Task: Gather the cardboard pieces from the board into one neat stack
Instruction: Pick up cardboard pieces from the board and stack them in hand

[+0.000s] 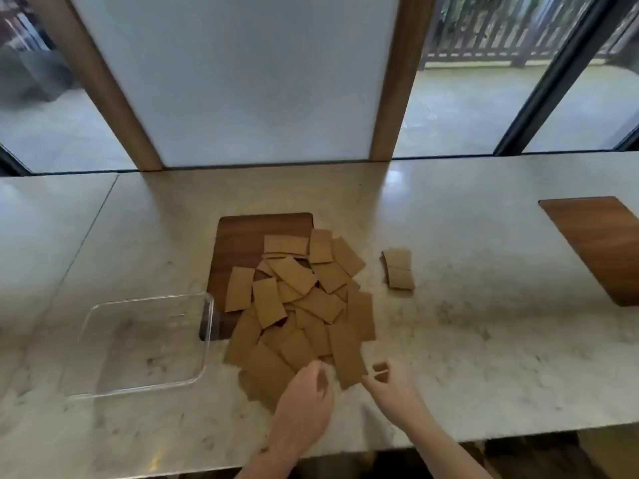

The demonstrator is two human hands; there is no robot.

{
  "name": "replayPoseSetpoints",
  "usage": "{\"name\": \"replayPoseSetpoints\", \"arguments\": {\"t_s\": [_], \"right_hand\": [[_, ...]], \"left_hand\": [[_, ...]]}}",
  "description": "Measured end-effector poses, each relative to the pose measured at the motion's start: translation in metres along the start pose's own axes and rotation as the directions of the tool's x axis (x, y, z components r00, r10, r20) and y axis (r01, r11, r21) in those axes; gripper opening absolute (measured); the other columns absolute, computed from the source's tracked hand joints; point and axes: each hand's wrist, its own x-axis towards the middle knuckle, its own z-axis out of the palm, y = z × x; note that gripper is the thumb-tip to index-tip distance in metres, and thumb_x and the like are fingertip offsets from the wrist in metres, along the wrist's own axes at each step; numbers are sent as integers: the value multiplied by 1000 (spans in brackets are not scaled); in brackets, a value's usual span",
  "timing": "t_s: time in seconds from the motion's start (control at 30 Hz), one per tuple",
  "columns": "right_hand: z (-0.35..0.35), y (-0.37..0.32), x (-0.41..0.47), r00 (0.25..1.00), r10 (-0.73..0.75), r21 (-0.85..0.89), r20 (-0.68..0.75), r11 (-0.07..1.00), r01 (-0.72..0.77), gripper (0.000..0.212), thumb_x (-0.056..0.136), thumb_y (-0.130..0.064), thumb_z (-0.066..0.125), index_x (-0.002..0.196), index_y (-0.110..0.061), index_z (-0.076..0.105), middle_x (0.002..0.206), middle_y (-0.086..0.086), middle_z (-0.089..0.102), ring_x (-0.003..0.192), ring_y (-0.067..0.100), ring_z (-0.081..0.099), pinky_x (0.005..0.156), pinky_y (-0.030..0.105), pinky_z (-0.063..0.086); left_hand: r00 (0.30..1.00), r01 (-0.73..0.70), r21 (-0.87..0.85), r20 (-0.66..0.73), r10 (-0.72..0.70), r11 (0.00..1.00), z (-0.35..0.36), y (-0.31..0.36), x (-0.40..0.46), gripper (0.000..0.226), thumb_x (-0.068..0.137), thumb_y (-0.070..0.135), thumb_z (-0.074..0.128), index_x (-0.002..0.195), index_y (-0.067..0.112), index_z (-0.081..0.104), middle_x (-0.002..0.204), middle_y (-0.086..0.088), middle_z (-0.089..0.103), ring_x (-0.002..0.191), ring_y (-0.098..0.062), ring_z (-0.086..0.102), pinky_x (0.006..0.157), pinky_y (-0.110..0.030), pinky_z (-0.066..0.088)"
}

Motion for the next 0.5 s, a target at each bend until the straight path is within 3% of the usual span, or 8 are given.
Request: {"name": "replayPoseSetpoints", "arguments": {"t_s": [0.07, 0.2, 0.37, 0.5], "right_hand": [[12, 4, 13, 999, 11, 28, -38, 1000, -10, 43, 90, -38, 70, 125, -19, 55, 101, -8, 61, 90, 7, 61, 71, 29, 52], [32, 11, 27, 995, -27, -20, -100, 999, 25, 56, 92, -31, 71, 140, -11, 50, 128, 5, 58, 111, 18, 58, 92, 35, 53], [32, 8, 43, 990, -86, -122, -112, 990, 72, 33, 90, -35, 72, 110, -24, 47, 112, 1, 58, 91, 13, 54, 79, 33, 48], [26, 8, 51, 991, -129, -203, -22, 972, 122, 41, 91, -40, 68, 120, -17, 51, 113, 2, 57, 102, 21, 58, 83, 35, 48]], "left_hand": [[999, 52, -78, 11, -51, 996, 11, -6, 11, 38, 101, 31, 55, 138, 24, 54, 118, 10, 62, 107, -8, 59, 97, -26, 49], [985, 171, -228, 44, -166, 958, 30, -6, 21, 43, 101, 23, 57, 143, 23, 51, 124, 8, 59, 109, -7, 58, 100, -29, 49], [948, 304, -272, -13, -319, 913, 46, 6, 44, 44, 98, 18, 63, 141, 18, 52, 115, 4, 60, 96, -7, 60, 84, -21, 48], [921, 369, -225, -40, -387, 902, 56, 15, 54, 47, 98, 22, 65, 142, 19, 50, 107, 7, 57, 92, -4, 57, 73, -16, 41]]}}
